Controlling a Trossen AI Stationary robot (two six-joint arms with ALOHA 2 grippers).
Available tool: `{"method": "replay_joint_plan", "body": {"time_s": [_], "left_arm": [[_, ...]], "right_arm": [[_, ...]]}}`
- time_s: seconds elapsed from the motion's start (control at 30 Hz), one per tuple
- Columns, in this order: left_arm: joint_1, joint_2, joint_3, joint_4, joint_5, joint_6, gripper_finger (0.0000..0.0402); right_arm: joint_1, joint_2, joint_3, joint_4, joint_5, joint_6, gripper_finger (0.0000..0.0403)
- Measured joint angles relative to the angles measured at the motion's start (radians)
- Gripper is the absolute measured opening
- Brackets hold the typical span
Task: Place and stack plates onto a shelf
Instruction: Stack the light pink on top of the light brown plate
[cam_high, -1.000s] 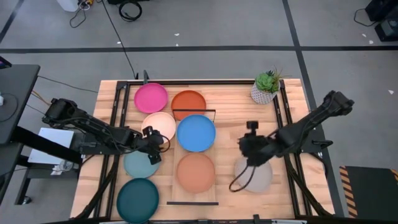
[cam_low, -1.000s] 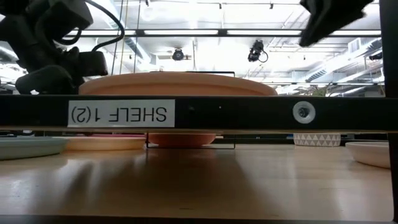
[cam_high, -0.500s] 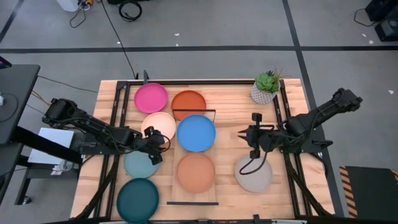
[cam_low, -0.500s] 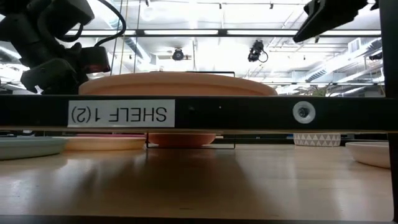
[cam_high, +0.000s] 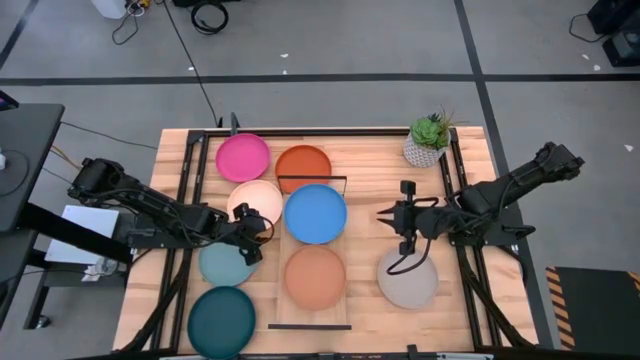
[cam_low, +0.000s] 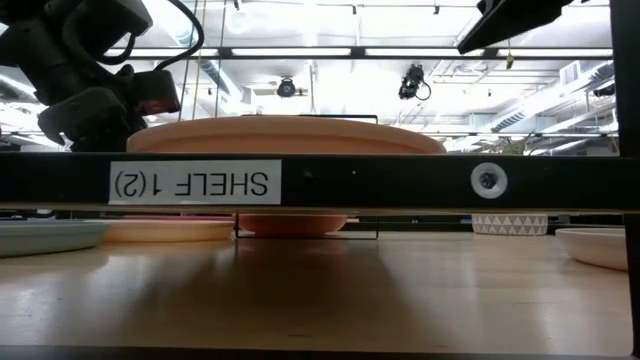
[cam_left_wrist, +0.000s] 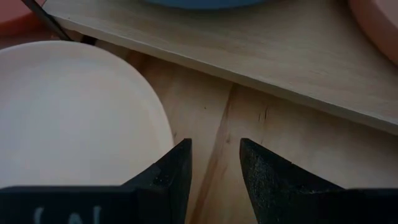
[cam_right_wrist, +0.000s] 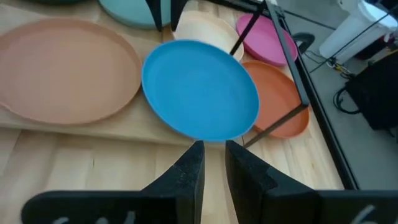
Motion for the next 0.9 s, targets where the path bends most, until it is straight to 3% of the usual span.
{"method": "replay_joint_plan", "body": {"time_s": [0.27, 0.9], "left_arm": [[0.0, 0.0, 0.0, 0.0, 0.0, 0.0, 0.0141], [0.004, 0.0, -0.001, 0.064, 0.005, -0.104, 0.0141]], "right_arm": [[-0.004, 0.0, 0.0, 0.033, -0.052, -0.004, 0.007], [-0.004, 0.021, 0.0, 0.034, -0.055, 0.056, 0.007]]}}
